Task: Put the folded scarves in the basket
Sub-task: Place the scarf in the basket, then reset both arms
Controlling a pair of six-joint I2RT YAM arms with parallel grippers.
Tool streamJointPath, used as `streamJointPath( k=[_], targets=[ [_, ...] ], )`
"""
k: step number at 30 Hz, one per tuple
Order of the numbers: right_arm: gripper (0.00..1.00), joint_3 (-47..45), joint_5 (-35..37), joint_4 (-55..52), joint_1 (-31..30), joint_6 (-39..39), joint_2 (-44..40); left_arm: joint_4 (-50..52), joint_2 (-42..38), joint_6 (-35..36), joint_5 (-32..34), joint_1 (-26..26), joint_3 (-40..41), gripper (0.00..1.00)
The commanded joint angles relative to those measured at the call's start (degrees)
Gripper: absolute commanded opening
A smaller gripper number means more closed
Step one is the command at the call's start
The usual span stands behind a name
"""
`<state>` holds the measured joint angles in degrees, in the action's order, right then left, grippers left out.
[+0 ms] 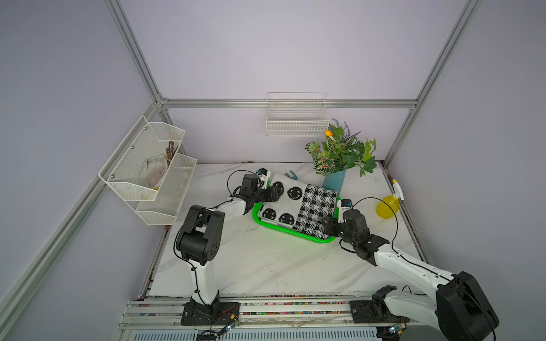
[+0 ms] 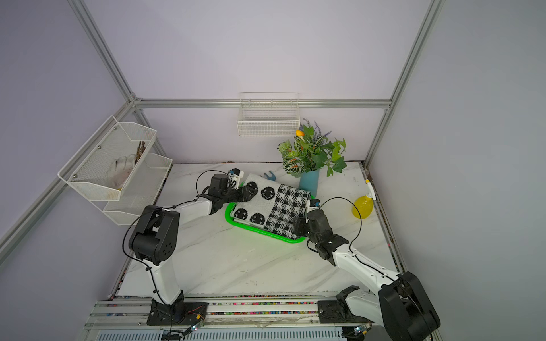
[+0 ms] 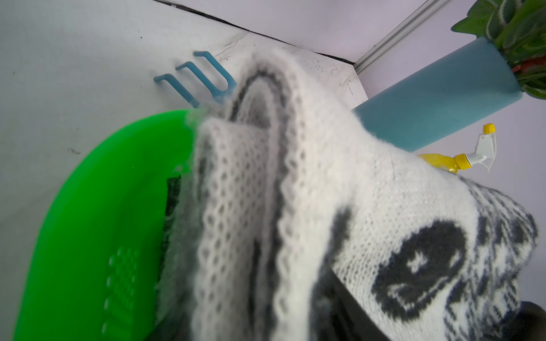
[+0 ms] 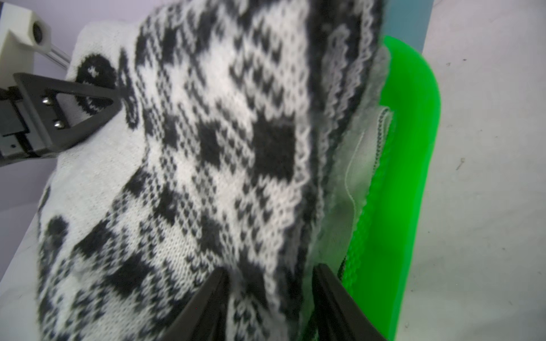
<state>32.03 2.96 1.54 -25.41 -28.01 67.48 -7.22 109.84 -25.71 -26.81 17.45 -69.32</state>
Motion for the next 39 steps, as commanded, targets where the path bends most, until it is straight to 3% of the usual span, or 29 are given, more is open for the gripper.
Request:
streamJointPath(
  k=[1,5,7,12,17,18,20,30,36,39],
  targets=[
    [0.51,2.39,2.71,-4.14,1.09,1.68,1.07,5.23,0.69,0.12,2.46,-1.85,3.91,0.56],
    [0.52,2.08,1.77,-4.50,1.20,1.83,-0.03,4.35,-2.63,0.20,4.38,-2.61,6.35,0.59],
    [0.53,2.08,-2.39,-5.25,1.23,2.41,-0.68,4.19,-3.31,0.57,5.29,-2.99,6.01,0.63],
    [0.54,-0.72,-9.73,-3.77,1.06,2.24,-3.10,6.46,-1.31,0.71,2.20,-3.60,0.13,0.67],
    [0.55,-2.42,-6.17,-4.26,1.06,1.73,-6.41,4.63,-3.20,-1.79,1.60,-3.50,0.42,0.75],
    [0.55,-2.24,-5.64,-4.52,1.06,1.84,-7.10,4.74,-3.87,-1.71,2.18,-3.49,0.58,0.78],
    [0.55,-1.98,-4.91,-4.97,1.08,1.82,-8.35,6.22,-5.06,-1.47,3.10,-3.49,0.60,1.00],
    [0.62,0.52,-3.10,-7.92,1.15,2.92,-11.65,8.60,-11.10,-2.09,3.11,-3.52,1.06,1.00],
    [0.63,1.82,-2.18,-10.83,1.15,3.64,-13.19,15.29,-18.89,2.43,12.30,-3.78,1.89,1.00],
    [0.64,2.48,-1.44,-11.92,1.15,4.23,-14.98,20.40,-23.01,5.26,21.04,-4.00,1.90,1.00]
  ],
)
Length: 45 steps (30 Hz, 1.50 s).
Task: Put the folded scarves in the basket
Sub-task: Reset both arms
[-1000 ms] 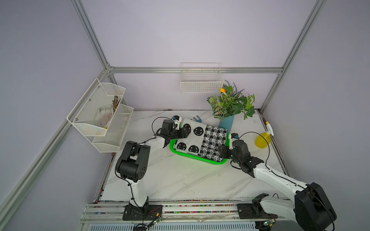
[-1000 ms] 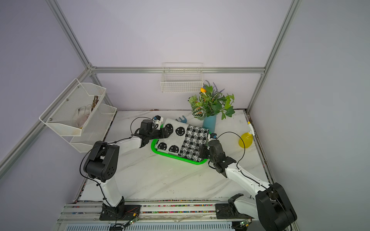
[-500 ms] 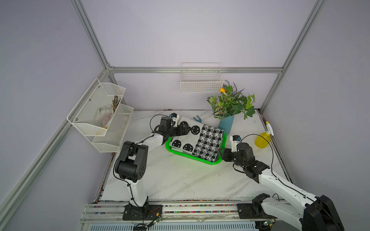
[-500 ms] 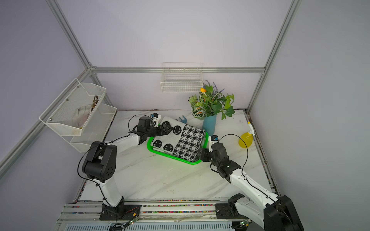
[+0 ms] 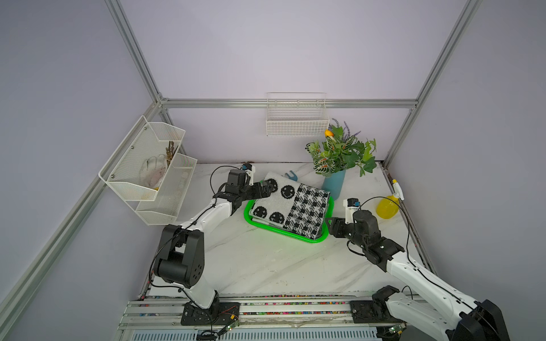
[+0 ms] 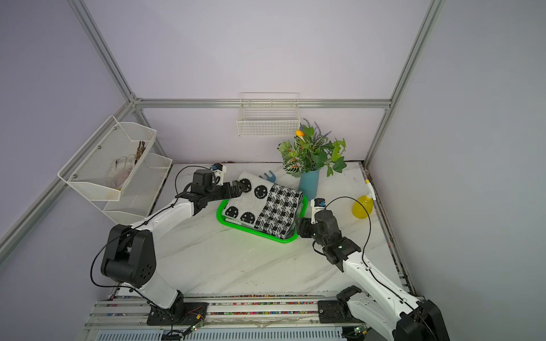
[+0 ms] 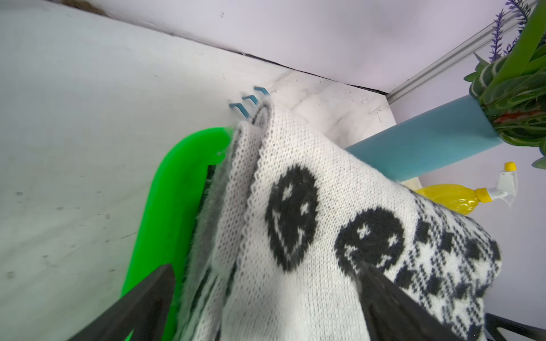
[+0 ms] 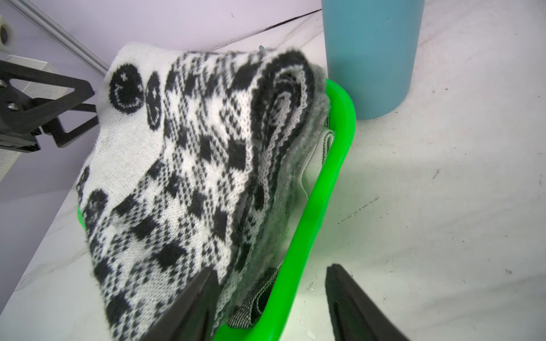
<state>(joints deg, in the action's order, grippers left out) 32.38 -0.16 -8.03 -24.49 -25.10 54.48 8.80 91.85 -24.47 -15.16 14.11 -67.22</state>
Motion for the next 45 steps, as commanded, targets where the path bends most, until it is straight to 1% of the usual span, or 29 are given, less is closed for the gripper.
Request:
streamJointPath(
  k=[1,3,4,5,6,9,10,12,13,14,15,16,17,18,20,21,24,26,27,29,30,32,33,35,37,38,40,43,45],
  targets=[
    [0.64,2.78,2.12,-2.96,0.23,1.66,-2.47,5.16,-6.33,4.86,11.22,-1.02,0.47,1.00],
    [0.64,4.43,2.73,-3.73,0.23,2.61,-2.84,3.12,-9.57,5.63,12.60,-2.30,3.77,1.00],
    [0.84,5.44,3.27,-3.35,0.30,3.64,-2.62,0.15,-11.95,6.21,11.83,-3.32,6.72,1.00],
    [1.00,6.78,4.92,-2.77,0.32,5.03,-2.01,-2.47,-14.22,7.06,11.67,-4.19,9.56,1.00],
    [1.00,7.64,6.96,-2.03,0.45,7.31,-1.22,-3.84,-15.79,8.35,13.75,-4.70,11.90,1.00],
    [1.00,7.37,15.74,3.86,1.73,20.46,1.99,-9.79,-19.76,17.08,26.07,-5.73,20.89,1.00],
    [1.00,6.04,17.71,6.44,2.46,24.25,2.73,-13.18,-21.40,18.86,28.46,-6.21,24.52,1.00],
    [1.00,2.89,14.31,11.76,5.02,28.11,2.47,-24.41,-24.82,22.10,28.36,-6.84,33.13,1.00],
    [1.00,-0.84,11.48,17.66,5.94,29.39,1.66,-30.15,-26.03,25.60,28.16,-6.89,37.64,1.00],
    [1.00,-5.31,10.11,25.08,6.34,31.34,0.78,-35.20,-26.54,27.58,29.04,-7.00,41.69,1.00],
    [1.00,-9.29,9.76,32.99,6.80,31.50,0.84,-40.13,-26.29,27.56,30.97,-7.08,44.67,1.00],
    [1.00,-11.97,8.23,39.41,8.16,30.14,1.91,-44.01,-25.64,27.78,31.48,-7.68,46.90,1.00],
    [1.00,-13.21,4.93,44.13,10.81,27.75,4.76,-46.83,-24.57,28.32,30.96,-8.65,48.12,1.00],
    [1.00,-13.52,3.70,46.54,12.25,27.04,7.73,-48.61,-23.24,27.47,30.86,-9.62,48.68,1.00],
    [1.00,-13.68,4.69,50.66,13.14,27.40,14.40,-52.10,-19.21,24.75,25.50,-13.18,49.54,1.00],
    [1.00,-14.10,5.48,52.59,13.13,27.45,16.55,-55.03,-17.24,23.91,24.53,-14.21,49.79,1.00],
    [1.00,-16.12,7.69,62.74,13.27,27.77,23.16,-58.11,-15.98,23.83,21.70,-15.78,50.26,1.00],
    [1.00,-13.95,8.62,58.01,13.24,29.57,23.19,-59.87,-13.45,21.89,18.07,-17.75,49.56,1.00],
    [1.00,-13.76,9.82,57.77,13.31,29.75,23.17,-62.11,-9.81,21.51,15.52,-18.99,49.19,1.00],
    [1.00,-15.52,10.56,63.47,13.30,31.30,24.28,-68.65,-4.70,20.68,13.90,-20.29,49.50,1.00],
    [1.00,-16.89,10.79,66.16,13.44,31.79,24.88,-71.16,-3.97,20.84,12.49,-20.61,50.44,1.00],
    [1.00,-18.89,13.03,75.94,13.84,30.92,28.93,-68.42,-4.83,21.02,11.44,-20.62,50.08,1.00],
    [1.00,-19.42,13.54,79.69,14.15,30.57,30.89,-64.42,-4.85,21.94,10.22,-20.71,48.86,1.00],
    [1.00,-19.03,13.29,77.76,15.20,29.13,30.84,-67.85,-3.08,23.25,7.86,-20.69,49.20,1.00],
    [1.00,-18.96,12.23,77.77,15.94,28.60,31.96,-70.05,-3.00,23.24,7.62,-20.70,50.17,1.00],
    [1.00,-18.88,11.90,78.65,16.20,28.35,33.13,-69.45,-2.96,23.32,7.45,-20.70,49.95,1.00],
    [1.00,-19.20,11.86,83.86,16.45,28.39,36.87,-66.30,-2.98,24.09,6.02,-20.64,48.18,1.00],
    [1.00,-16.87,11.80,77.20,17.12,27.25,35.52,-62.82,-2.65,24.57,4.88,-20.66,46.16,1.00],
    [1.00,-16.65,12.13,76.91,17.46,26.76,35.59,-62.73,-2.75,24.55,4.88,-20.61,46.21,1.00]
  ],
)
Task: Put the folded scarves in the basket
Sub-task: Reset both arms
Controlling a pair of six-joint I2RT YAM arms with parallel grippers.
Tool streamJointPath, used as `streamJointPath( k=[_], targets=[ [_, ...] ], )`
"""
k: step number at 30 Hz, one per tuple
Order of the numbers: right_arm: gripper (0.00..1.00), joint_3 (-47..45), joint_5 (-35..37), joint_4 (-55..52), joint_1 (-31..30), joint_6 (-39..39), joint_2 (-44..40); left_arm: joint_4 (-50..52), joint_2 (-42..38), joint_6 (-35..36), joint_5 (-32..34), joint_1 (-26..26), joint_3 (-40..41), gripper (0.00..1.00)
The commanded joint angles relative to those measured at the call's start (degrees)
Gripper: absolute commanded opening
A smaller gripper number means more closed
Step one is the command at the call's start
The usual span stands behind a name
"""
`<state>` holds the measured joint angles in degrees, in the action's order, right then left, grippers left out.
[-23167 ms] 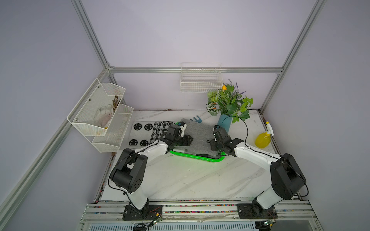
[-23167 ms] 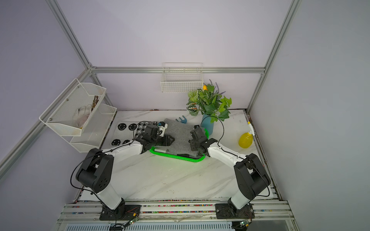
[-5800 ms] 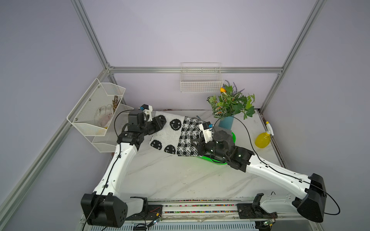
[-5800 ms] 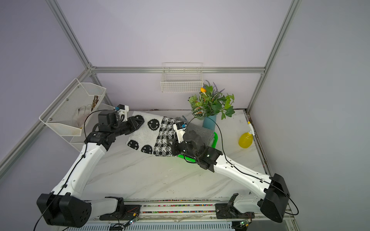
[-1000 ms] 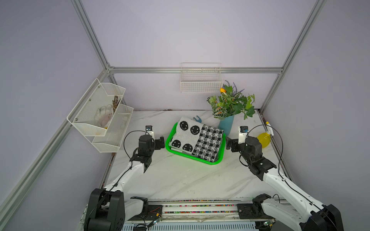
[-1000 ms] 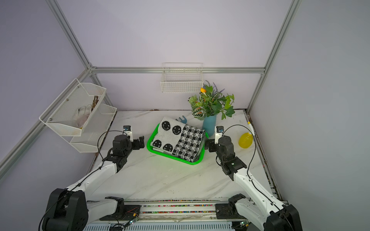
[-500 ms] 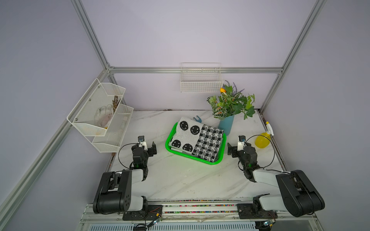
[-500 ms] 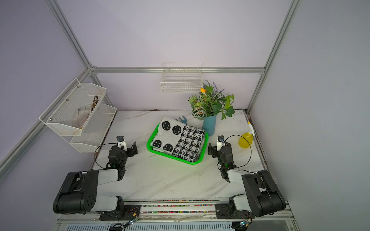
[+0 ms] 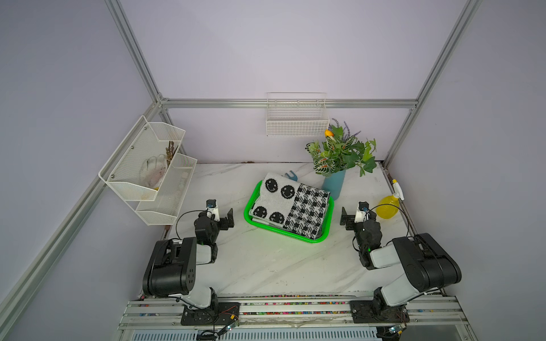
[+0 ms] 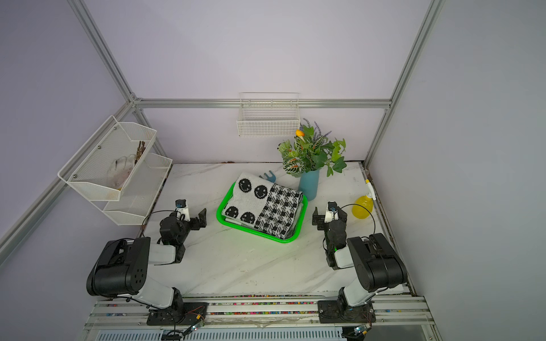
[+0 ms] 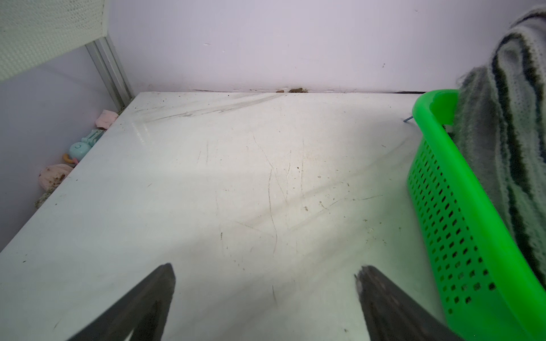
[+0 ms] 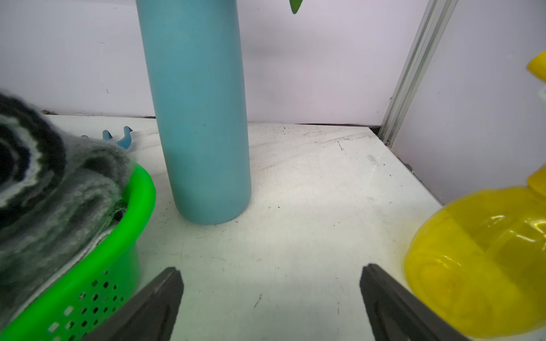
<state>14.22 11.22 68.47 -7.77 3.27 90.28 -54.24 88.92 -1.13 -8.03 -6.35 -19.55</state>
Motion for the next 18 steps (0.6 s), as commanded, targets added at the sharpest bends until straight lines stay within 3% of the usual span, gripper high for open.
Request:
streamJointPath(
  k=[1,18],
  targets=[
    [1.00,1.75,1.43,-0.04,0.75,-2.06,-0.28,0.02,0.29,1.21,-2.23,-0.16,-1.43,1.00],
    [1.00,2.79,0.44,-2.22,2.06,-3.22,-0.33,0.12,0.10,1.26,-2.05,-0.06,-1.41,1.00]
  ],
)
